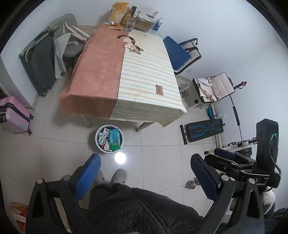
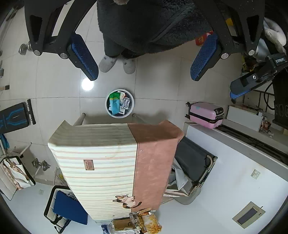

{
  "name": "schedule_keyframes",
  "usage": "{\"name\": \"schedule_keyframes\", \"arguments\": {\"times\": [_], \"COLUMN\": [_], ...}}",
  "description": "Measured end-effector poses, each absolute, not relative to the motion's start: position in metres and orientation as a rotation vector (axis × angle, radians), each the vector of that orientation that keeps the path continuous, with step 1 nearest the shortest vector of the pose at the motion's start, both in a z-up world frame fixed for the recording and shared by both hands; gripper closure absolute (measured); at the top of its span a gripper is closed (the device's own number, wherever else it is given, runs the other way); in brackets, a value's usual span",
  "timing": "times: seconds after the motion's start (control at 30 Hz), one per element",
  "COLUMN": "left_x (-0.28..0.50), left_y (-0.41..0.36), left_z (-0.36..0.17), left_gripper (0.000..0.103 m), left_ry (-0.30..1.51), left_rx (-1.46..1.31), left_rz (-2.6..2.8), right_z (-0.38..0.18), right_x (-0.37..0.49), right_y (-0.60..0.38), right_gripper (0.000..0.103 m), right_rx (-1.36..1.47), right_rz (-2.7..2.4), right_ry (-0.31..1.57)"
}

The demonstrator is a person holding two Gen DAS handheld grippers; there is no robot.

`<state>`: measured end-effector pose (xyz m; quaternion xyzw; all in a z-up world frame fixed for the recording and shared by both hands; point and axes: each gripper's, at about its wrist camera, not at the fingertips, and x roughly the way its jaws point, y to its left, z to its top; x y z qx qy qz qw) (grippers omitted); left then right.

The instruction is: Collect trash

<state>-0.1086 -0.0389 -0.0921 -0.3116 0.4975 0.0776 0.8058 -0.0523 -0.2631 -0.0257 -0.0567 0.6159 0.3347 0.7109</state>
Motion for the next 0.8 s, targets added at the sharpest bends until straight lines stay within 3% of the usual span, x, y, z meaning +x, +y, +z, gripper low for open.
{"name": "schedule_keyframes", "arguments": {"times": [0.8], "left_x": [-0.112], "left_y": [-0.05], "left_z": [-0.08], "left_gripper": [0.001], "left_ry": [1.053], "left_rx": [-0.649], "left_rz": [0.179], "right_z": [-0.017], "right_x": [-0.061], "right_y": [-0.258], "right_gripper": [0.0], "right_rx": [-0.118], "right_rz": [0.742], "right_ry": [1.359]}}
